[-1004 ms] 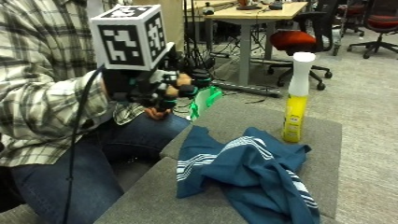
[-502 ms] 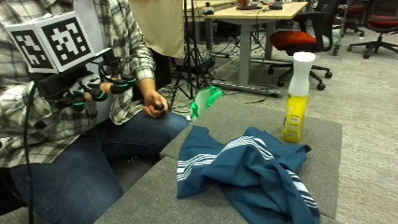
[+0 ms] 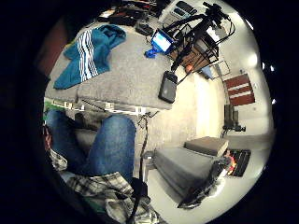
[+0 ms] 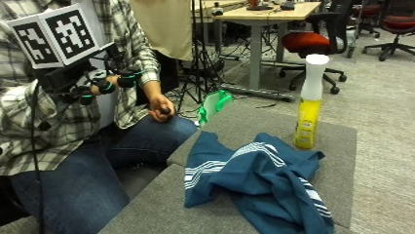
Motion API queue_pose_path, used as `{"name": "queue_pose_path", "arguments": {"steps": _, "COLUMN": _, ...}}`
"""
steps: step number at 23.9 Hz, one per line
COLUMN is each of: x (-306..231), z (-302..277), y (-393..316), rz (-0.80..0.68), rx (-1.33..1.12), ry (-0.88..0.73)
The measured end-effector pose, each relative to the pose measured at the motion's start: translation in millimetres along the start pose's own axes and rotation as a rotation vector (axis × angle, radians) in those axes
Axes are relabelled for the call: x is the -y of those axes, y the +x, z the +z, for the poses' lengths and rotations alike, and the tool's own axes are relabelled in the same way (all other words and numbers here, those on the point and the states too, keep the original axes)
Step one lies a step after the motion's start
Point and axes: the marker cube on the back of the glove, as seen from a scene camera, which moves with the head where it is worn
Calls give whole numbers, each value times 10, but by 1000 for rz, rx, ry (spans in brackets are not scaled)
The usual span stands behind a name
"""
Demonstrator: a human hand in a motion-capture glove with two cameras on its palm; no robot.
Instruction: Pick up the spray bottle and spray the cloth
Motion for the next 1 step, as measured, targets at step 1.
{"name": "queue_pose_path", "arguments": {"steps": 1, "x": -2, "z": 0, "y": -2, "rz": 0, "rx": 0, "ry": 1}}
